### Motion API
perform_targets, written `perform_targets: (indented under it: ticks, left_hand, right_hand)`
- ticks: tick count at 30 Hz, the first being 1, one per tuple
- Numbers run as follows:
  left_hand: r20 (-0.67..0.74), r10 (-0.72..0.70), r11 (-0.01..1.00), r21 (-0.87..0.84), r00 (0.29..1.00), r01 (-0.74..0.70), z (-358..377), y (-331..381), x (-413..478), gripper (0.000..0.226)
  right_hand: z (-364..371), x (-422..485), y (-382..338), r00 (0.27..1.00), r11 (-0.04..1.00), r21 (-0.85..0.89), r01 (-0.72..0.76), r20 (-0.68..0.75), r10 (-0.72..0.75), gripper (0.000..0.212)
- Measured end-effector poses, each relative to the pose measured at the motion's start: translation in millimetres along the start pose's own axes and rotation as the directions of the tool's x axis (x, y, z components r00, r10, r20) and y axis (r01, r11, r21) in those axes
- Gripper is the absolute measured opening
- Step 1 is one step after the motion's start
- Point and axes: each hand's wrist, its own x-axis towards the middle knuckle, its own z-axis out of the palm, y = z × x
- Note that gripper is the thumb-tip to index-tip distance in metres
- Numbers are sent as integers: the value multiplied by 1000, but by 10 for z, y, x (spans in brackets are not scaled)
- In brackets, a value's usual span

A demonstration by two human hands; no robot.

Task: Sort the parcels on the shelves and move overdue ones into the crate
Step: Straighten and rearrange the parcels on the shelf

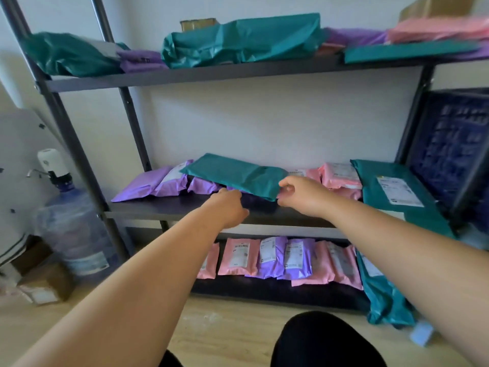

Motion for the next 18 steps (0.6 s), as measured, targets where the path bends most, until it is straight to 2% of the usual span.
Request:
perform_targets:
  ticks: [3, 7, 11, 14, 18]
  left_hand:
    - [-20, 43, 998, -34, 999, -44, 21, 323, 70, 48]
    - [-7, 95, 992, -77, 995, -95, 89, 728, 202, 53]
    - [-15, 152, 981, -119, 988, -153, 159, 1133, 408, 50]
    - [-19, 199, 967, -156, 980, -200, 221, 1401, 544, 45]
    - [2, 257, 956, -150, 966, -254, 288, 1721, 596, 49]
  right_hand:
    - [-215, -109, 173, 998, 999, 11, -31, -45, 32, 48]
    - [-379, -56, 472, 989, 993, -32, -111, -103, 107, 50]
    - [-512, -48, 763, 974, 983, -24, -183, -138, 179, 35]
    - [-601, -92, 968, 958, 972, -6, -233, -173, 229, 36]
    - [-764, -192, 1265, 926, 951, -3, -310, -226, 301, 42]
